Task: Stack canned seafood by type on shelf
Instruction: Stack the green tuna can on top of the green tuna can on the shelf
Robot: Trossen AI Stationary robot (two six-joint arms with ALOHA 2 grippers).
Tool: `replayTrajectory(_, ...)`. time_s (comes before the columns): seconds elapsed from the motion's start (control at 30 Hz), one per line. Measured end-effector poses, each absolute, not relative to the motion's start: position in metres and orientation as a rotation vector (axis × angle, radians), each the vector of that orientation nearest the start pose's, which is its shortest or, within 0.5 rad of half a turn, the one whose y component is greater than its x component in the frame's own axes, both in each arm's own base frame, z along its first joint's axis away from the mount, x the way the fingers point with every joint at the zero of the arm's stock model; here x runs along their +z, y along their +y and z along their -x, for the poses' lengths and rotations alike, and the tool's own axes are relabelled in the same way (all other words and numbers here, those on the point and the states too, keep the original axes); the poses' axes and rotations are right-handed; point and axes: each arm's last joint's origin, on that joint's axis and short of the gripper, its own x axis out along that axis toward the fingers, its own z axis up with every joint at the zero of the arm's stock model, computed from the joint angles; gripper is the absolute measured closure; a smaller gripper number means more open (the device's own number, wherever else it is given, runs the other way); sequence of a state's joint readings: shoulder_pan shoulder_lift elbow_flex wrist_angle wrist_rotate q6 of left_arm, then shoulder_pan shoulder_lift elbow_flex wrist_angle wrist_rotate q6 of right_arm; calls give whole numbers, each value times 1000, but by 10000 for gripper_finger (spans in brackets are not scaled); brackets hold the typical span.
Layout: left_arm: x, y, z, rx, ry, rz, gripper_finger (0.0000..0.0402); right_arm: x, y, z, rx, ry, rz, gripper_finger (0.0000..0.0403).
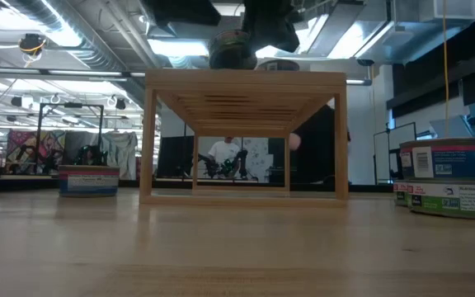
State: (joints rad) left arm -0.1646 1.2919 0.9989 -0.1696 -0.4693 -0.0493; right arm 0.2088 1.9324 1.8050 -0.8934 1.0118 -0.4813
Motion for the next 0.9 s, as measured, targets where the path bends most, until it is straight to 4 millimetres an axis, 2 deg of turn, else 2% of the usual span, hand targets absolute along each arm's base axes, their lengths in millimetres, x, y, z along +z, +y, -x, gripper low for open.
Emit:
replayTrajectory(0.13, 294, -29, -288, 318, 467, -145, 345, 307, 60, -405, -480, 1038, 1010, 249)
replayTrajectory(0.37, 292, -29, -296, 314, 447, -248, 345, 307, 59, -405, -445, 1058, 1043, 249)
replayTrajectory(0.9, 291, -20, -295, 395, 482, -312, 345, 306, 59, -405, -410, 1069, 1061, 249)
